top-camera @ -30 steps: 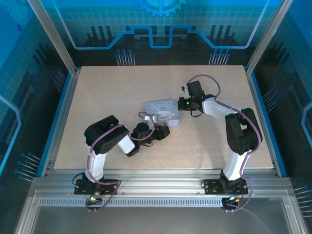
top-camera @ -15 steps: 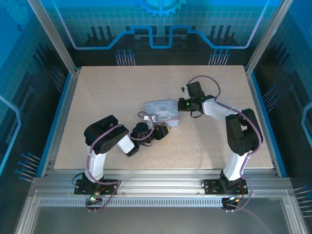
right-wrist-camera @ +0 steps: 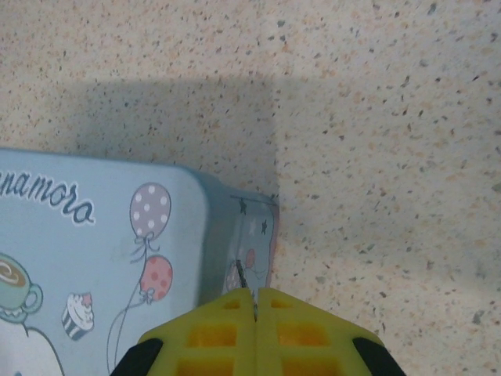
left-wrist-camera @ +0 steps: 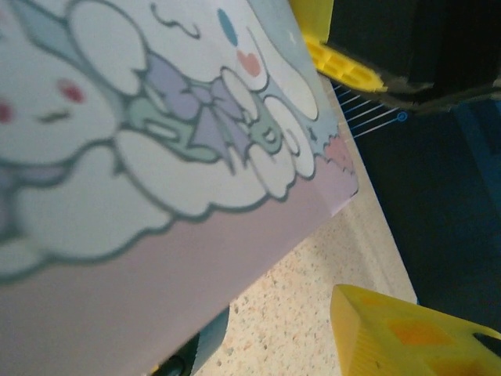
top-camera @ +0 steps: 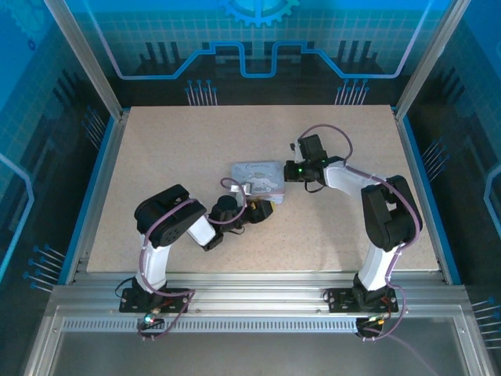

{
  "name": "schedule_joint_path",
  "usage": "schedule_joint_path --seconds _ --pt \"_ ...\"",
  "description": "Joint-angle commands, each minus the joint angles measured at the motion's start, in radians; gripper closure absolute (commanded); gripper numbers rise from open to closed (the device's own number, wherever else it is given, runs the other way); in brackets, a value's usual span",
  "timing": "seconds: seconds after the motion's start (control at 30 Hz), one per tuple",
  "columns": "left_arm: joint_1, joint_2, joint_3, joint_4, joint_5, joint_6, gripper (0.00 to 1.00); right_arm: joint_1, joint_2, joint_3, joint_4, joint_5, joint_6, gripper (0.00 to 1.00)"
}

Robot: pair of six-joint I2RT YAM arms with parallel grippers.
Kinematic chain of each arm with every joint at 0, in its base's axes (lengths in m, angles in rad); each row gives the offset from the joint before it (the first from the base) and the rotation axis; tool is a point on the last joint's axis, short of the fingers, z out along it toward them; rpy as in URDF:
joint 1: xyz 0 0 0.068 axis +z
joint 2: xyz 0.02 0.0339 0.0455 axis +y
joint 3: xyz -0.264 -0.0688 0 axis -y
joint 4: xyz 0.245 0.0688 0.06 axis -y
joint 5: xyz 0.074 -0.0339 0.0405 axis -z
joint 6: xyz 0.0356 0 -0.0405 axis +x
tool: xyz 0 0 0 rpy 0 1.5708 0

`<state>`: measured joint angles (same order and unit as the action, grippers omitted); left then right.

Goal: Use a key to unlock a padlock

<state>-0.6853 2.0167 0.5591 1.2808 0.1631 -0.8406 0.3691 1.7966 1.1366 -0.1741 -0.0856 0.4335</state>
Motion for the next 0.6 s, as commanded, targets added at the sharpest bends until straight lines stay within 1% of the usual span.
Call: schedule_joint_path --seconds 0.0,0.07,0.3,0.37,0.47,0.57 --pt "-0.002 0.042 0.026 -0.031 0.011 -0.018 0.42 0.025 -0.026 -0.027 -0.002 -0.029 0.018 1.00" --pt "-0.005 0.053 0.029 -0.013 0.013 -0.023 0.40 0.026 -0.026 -0.032 -0.001 -0.031 0.020 1.00" --pt "0.004 0.045 -0.038 0.030 -0.028 -0.037 0.42 0.026 -0.031 -0.033 -0.006 -0.022 0.010 1.00" --pt "0.013 0.039 -0.057 0.041 -0.028 -0.041 0.44 0.024 -0.033 -0.033 -0.007 -0.020 0.008 1.00" --pt "0.023 0.032 -0.078 0.043 -0.024 -0.044 0.50 0.024 -0.035 -0.034 -0.008 -0.021 0.008 1.00" --pt "0.033 0.026 -0.089 0.039 -0.016 -0.051 0.51 0.025 -0.038 -0.035 -0.007 -0.020 0.008 1.00"
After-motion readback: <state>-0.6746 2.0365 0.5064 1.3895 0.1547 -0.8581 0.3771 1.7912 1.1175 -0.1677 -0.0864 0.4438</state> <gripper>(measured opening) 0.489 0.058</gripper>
